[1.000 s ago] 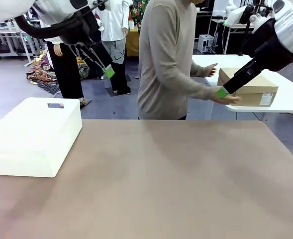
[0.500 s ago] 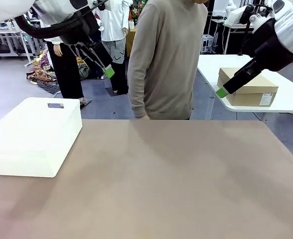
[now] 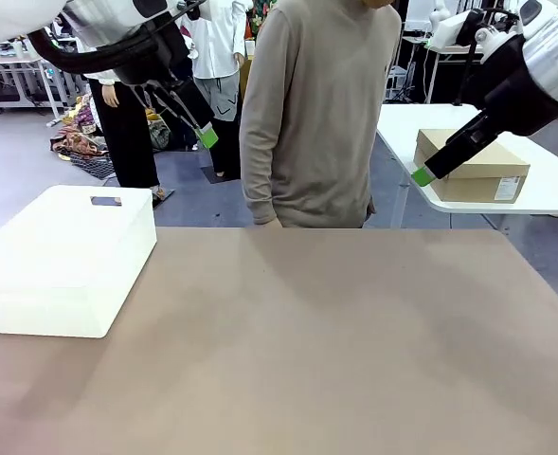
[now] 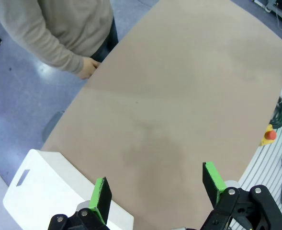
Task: Pack the shoes into the box.
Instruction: Press down on the lid of the Shoes Box.
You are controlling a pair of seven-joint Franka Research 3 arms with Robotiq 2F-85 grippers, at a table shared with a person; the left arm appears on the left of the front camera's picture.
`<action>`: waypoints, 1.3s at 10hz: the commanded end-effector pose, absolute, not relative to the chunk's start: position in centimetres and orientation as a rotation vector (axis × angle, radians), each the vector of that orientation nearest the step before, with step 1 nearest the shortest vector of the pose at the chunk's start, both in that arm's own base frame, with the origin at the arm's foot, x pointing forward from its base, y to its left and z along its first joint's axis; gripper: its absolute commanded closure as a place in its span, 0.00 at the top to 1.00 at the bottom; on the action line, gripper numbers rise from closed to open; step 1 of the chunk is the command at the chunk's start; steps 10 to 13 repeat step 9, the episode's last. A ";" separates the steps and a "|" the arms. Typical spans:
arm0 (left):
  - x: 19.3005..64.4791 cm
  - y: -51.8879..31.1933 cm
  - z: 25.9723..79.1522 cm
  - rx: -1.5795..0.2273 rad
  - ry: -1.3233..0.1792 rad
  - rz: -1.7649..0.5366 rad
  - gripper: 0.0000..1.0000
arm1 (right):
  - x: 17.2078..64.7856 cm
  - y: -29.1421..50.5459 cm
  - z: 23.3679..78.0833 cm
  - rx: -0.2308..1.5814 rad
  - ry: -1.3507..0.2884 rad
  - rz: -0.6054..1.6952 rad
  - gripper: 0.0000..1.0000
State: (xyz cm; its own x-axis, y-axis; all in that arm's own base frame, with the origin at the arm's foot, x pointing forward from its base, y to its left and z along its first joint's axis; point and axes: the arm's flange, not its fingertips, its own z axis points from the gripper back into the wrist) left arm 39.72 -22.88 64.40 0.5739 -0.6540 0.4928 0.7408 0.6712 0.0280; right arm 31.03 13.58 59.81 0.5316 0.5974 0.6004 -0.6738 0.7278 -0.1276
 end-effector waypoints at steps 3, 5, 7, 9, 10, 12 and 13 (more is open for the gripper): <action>39.8 -22.8 64.6 -0.183 -0.491 -0.817 1.00 | 31.2 13.7 60.3 0.113 -0.655 0.755 1.00; 39.8 -22.8 64.6 -0.183 -0.491 -0.817 1.00 | 31.2 13.7 60.3 0.113 -0.655 0.755 1.00; 39.8 -22.8 64.6 -0.183 -0.491 -0.817 1.00 | 31.2 13.7 60.3 0.113 -0.655 0.755 1.00; 39.8 -22.8 64.6 -0.183 -0.491 -0.817 1.00 | 31.2 13.7 60.3 0.113 -0.655 0.755 1.00; 39.8 -22.8 64.6 -0.183 -0.491 -0.817 1.00 | 31.2 13.7 60.3 0.113 -0.655 0.755 1.00; 39.8 -22.8 64.6 -0.183 -0.491 -0.817 1.00 | 31.2 13.7 60.3 0.113 -0.655 0.755 1.00; 39.8 -22.8 64.6 -0.183 -0.491 -0.817 1.00 | 31.2 13.7 60.3 0.113 -0.655 0.755 1.00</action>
